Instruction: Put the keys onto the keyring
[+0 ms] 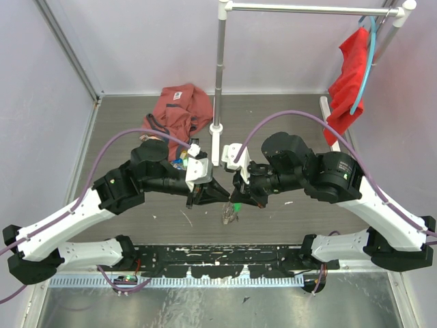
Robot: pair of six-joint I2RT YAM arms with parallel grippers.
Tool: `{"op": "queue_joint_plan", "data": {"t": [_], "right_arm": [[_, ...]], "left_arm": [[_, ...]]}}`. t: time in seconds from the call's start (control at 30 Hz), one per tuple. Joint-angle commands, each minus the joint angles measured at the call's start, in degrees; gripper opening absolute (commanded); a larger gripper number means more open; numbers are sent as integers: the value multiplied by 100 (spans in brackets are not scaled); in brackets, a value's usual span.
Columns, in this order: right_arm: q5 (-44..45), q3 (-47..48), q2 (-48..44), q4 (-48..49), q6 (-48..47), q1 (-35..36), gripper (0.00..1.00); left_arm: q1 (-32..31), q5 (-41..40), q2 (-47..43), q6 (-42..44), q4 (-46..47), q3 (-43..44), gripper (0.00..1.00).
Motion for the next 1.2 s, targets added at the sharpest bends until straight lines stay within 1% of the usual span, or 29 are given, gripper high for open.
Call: {"op": "queue_joint_plan", "data": {"t": [0.0,0.07,0.13,0.3,0.33,0.43,0.47,0.57,0.7,0.87,0.97,1.07,1.17], "right_arm": [[-91,101,-83,351,-26,18,1],[-91,96,-92,375,-25,18,1],[-91,73,-99,413,-6,17,1],[-32,-31,-184,570,57,15,1],[-3,-88,-221,643,90,21,5],[137,-342,-445,1053,243,20,27],[181,-441,-547,1198,319,19,32],[490,-794,-963,1787,620,17,38],[1011,-1365,-1558,2664,1188,17,40],[1635,-2261,-2265,3783,2132,17,44],[1684,-2601,-2388,4145,2631,18,44],[1457,-2870,-2409,4556,2990,17,44],[1474,-2951,-2318,4638,3273,17,43]], "left_arm": [[-23,100,39,34,-26,201,16],[-18,112,52,19,-29,208,10],[-19,121,70,1,-35,220,1],[-19,44,36,-42,-49,226,0],[-22,-14,11,-57,-34,213,0],[-20,-274,-116,-149,124,114,0],[-16,-326,-171,-189,205,65,0],[-19,-510,-358,-361,523,-166,0],[-19,-797,-595,-586,1020,-500,0],[-18,-1102,-883,-796,1561,-849,0],[-16,-1238,-995,-876,1777,-973,0],[-23,-1307,-1030,-880,1800,-979,0],[-17,-1354,-1058,-887,1802,-979,0]]}}
